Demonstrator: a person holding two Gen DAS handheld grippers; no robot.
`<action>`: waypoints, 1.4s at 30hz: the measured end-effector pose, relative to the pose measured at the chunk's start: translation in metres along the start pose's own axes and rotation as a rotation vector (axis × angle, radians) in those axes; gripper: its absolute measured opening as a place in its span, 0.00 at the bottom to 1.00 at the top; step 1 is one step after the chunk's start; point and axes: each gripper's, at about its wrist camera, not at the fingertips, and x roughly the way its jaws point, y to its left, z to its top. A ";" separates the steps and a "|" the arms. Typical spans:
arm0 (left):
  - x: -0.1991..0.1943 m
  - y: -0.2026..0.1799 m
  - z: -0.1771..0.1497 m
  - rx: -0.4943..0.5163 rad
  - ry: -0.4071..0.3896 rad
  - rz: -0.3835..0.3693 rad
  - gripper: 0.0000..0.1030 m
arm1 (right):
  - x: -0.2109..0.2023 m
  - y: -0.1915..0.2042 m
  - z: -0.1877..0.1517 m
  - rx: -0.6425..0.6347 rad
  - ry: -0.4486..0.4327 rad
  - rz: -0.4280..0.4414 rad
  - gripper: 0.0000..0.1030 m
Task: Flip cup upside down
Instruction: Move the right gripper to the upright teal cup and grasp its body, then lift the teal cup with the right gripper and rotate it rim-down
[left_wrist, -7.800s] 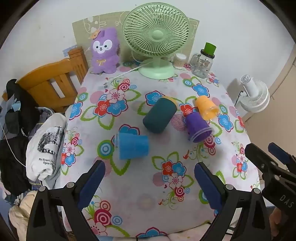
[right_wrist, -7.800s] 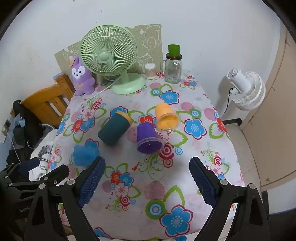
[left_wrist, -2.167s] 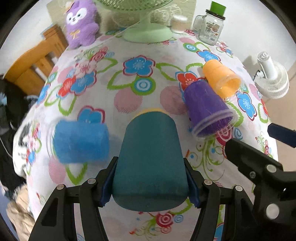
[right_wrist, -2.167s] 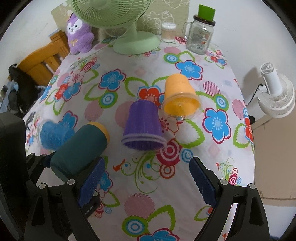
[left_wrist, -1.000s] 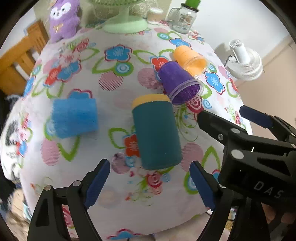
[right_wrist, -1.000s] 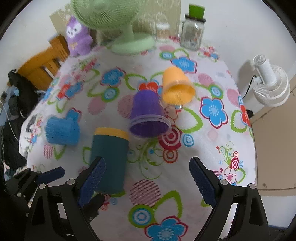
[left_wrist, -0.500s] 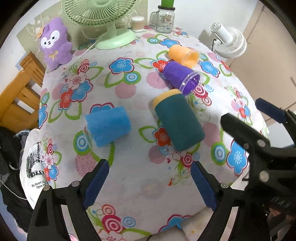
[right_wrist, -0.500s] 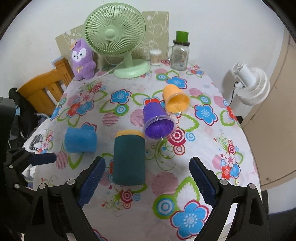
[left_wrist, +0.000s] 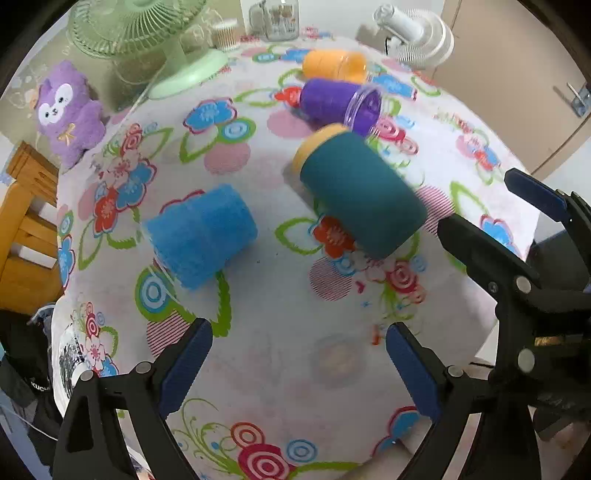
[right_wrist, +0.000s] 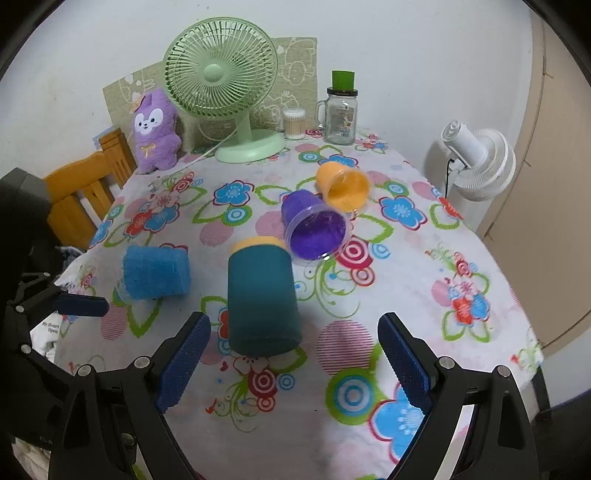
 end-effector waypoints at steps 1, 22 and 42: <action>0.003 0.001 -0.001 0.009 0.002 0.003 0.93 | 0.002 0.001 -0.003 0.000 -0.009 0.000 0.91; 0.045 0.010 -0.004 0.178 -0.011 0.078 0.93 | 0.061 0.016 -0.039 -0.021 -0.096 0.030 0.87; 0.045 0.014 -0.005 0.128 -0.048 0.098 0.93 | 0.067 0.021 -0.036 -0.035 -0.126 0.043 0.66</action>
